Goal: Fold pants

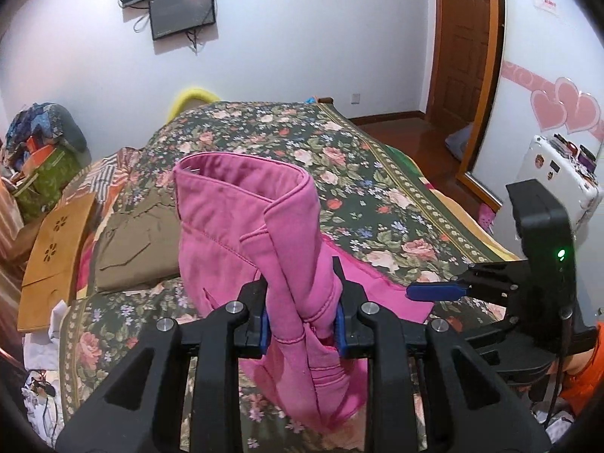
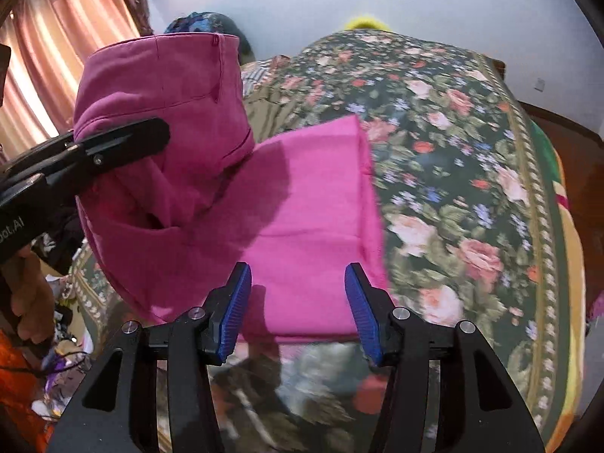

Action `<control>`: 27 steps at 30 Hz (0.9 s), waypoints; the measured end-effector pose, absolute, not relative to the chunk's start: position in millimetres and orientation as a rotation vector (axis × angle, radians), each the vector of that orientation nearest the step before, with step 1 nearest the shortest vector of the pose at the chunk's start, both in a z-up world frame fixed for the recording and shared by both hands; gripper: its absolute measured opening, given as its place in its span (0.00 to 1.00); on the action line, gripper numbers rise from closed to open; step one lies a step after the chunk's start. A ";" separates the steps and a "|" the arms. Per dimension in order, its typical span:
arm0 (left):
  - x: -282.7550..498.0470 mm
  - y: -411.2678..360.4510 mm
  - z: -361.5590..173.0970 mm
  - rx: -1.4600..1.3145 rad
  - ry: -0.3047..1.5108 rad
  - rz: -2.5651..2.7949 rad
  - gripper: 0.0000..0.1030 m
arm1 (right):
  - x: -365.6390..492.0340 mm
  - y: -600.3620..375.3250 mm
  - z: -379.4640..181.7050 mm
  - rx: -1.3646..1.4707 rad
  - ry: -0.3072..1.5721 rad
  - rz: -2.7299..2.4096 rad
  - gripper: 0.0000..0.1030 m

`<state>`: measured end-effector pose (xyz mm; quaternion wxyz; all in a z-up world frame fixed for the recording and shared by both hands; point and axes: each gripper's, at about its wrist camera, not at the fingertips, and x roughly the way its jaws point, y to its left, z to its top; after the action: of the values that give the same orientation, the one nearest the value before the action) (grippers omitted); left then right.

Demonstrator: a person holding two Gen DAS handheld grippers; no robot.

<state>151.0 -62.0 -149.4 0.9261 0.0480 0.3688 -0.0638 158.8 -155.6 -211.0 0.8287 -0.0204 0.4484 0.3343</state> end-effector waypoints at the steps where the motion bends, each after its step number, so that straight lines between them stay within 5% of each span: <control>1: 153.1 -64.7 -151.5 0.098 0.767 -0.137 0.24 | 159.8 -158.0 -215.7 -0.049 0.962 0.701 0.48; 15: 184.2 -107.1 -198.5 0.098 0.919 -0.171 0.25 | 158.7 -192.2 -222.8 0.017 0.976 0.689 0.48; 18: 188.2 -113.7 -210.3 0.100 0.953 -0.179 0.33 | 156.9 -204.4 -222.1 0.029 0.972 0.674 0.48; 22: 187.3 -120.0 -217.0 0.051 0.993 -0.220 0.70 | 155.7 -218.6 -219.7 0.041 0.962 0.658 0.48; 27: 180.1 -119.5 -208.8 0.027 0.989 -0.208 0.70 | 154.7 -231.9 -215.7 0.069 0.944 0.658 0.48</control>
<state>180.1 -119.5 -208.8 0.8749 0.0129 0.4738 -0.0998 154.7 -231.9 -215.7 0.8385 0.0324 0.4461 0.3113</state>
